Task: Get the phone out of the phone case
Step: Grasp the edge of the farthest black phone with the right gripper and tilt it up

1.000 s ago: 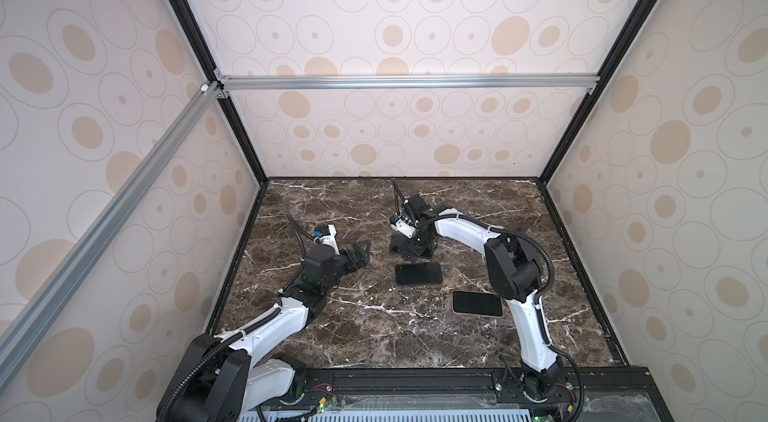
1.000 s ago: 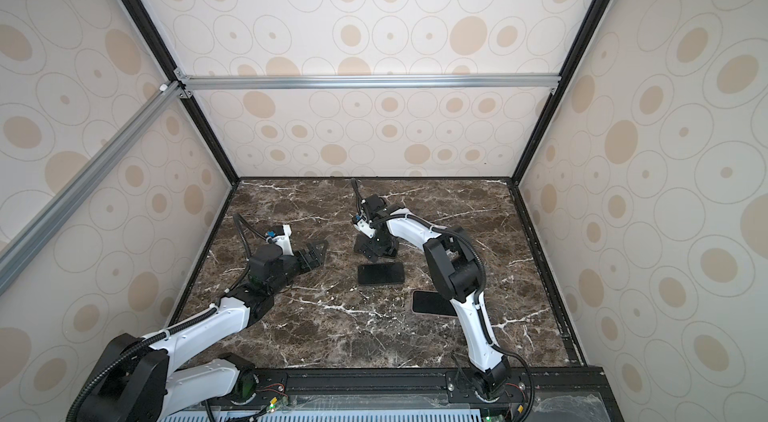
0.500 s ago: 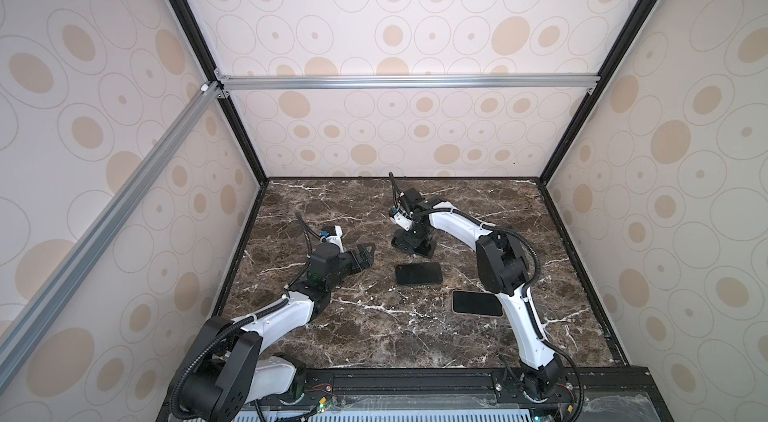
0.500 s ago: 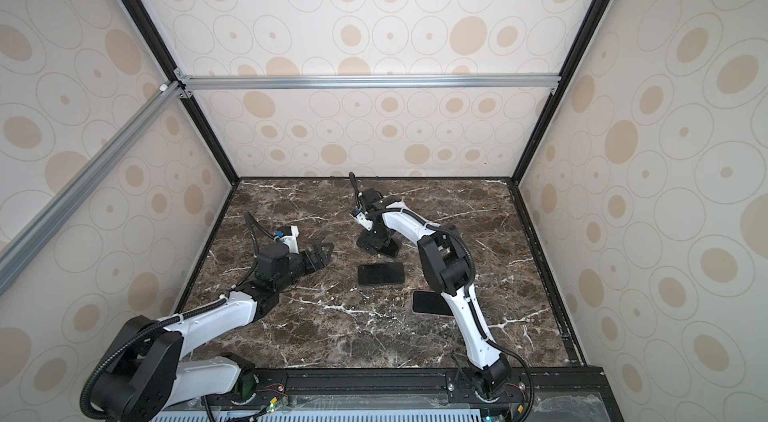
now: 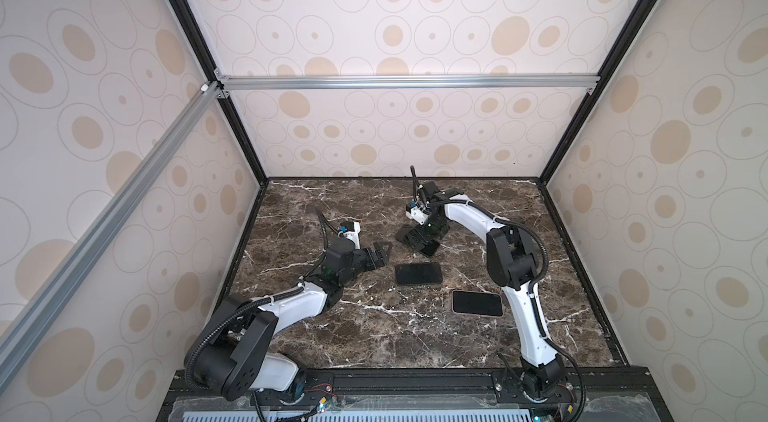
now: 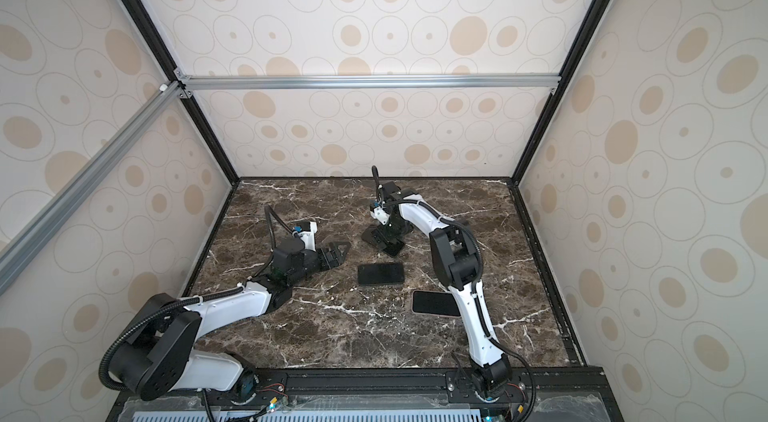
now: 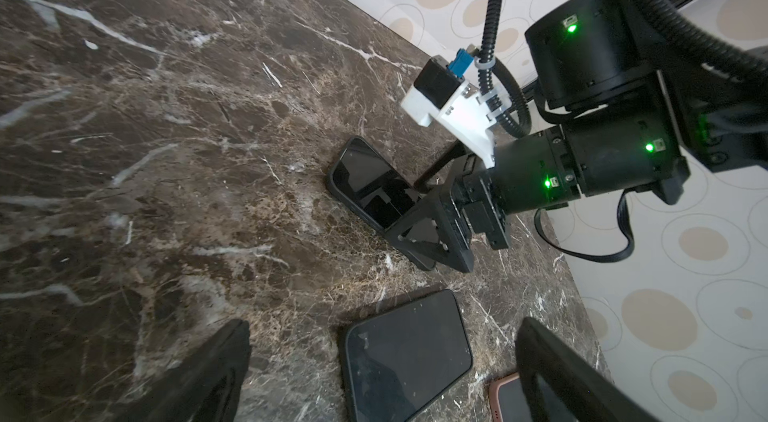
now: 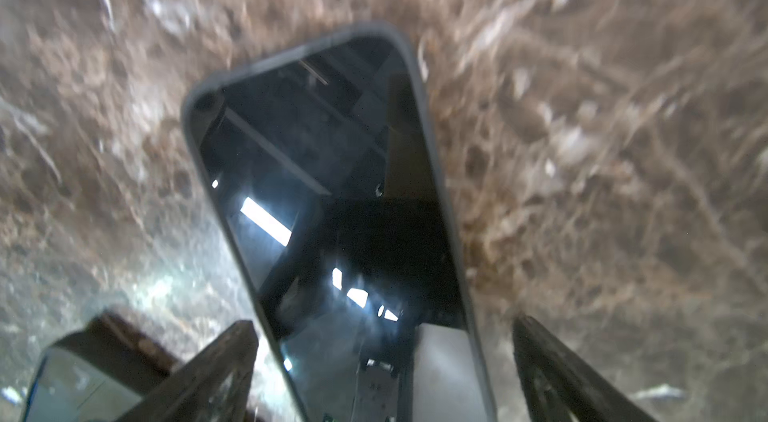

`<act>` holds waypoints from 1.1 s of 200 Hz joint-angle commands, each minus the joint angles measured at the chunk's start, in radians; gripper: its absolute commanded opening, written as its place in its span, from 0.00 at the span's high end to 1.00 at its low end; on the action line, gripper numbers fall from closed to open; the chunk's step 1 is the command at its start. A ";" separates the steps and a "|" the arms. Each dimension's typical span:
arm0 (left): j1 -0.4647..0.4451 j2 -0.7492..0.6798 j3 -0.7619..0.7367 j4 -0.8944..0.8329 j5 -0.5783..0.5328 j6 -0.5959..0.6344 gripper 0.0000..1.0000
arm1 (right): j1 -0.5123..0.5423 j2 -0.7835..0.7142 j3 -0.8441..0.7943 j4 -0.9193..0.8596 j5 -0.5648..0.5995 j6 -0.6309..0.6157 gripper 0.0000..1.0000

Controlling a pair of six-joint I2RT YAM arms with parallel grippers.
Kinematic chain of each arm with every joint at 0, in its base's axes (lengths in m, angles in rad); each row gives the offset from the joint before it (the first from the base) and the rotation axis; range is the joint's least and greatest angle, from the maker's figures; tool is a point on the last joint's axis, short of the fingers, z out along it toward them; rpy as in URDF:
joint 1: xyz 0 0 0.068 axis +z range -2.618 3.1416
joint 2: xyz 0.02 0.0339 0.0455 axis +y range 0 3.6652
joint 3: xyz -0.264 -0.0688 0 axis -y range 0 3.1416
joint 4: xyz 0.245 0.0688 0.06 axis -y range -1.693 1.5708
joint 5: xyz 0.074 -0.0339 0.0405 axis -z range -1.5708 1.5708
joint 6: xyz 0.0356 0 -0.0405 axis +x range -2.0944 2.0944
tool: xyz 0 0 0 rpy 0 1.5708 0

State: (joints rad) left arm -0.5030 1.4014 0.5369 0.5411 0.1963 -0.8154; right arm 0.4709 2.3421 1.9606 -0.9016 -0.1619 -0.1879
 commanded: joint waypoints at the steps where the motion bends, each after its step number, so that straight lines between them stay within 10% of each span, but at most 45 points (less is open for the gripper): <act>1: -0.012 0.013 0.039 0.048 0.012 -0.021 0.01 | 0.012 -0.041 -0.089 -0.056 -0.008 -0.012 0.01; 220: -0.014 0.055 0.015 0.129 -0.011 -0.080 0.01 | 0.053 -0.007 -0.139 0.005 0.121 -0.059 0.16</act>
State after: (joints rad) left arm -0.5117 1.4410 0.5411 0.6258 0.1989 -0.8661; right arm 0.5159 2.2742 1.8294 -0.8738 -0.0383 -0.2459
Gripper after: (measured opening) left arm 0.990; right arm 0.869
